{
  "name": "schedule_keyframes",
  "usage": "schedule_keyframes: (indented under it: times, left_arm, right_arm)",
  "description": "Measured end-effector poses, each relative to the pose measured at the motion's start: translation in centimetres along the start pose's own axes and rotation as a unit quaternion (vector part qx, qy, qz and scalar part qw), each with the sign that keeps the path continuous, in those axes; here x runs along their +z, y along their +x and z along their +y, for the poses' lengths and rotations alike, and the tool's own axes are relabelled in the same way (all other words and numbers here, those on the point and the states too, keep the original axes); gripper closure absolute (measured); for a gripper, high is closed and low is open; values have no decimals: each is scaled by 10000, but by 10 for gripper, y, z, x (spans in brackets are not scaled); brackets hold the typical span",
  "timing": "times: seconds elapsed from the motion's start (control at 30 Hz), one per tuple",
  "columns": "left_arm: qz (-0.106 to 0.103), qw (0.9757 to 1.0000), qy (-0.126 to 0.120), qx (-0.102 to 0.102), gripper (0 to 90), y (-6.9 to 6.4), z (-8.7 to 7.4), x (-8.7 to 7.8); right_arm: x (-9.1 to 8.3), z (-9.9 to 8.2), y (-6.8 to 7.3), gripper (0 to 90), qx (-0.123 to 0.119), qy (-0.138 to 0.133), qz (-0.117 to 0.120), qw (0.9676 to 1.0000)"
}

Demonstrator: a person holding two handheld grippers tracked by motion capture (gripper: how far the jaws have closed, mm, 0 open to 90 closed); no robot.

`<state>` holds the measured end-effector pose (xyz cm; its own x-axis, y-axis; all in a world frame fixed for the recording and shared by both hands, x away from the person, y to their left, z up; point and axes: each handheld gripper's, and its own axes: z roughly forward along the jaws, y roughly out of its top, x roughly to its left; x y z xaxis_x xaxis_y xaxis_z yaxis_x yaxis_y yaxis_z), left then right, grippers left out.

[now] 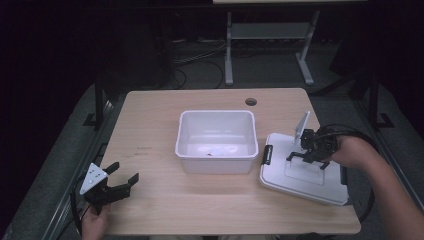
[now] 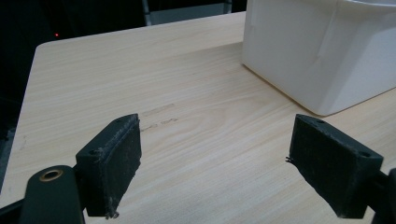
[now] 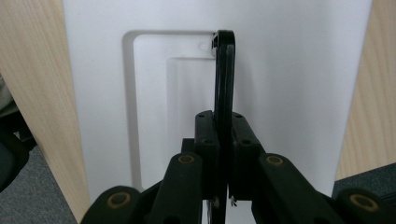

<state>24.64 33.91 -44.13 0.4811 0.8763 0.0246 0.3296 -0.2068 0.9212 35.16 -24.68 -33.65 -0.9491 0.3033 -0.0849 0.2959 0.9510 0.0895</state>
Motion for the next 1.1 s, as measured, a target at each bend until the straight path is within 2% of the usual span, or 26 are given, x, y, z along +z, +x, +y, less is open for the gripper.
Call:
schedule_keyframes:
  times: [1.1]
  left_arm:
    - [-6, 10000, 2, -12, 163, 0, 0, 1]
  right_arm:
    - [-55, 3, -6, 840, -147, -31, -180, 9997]
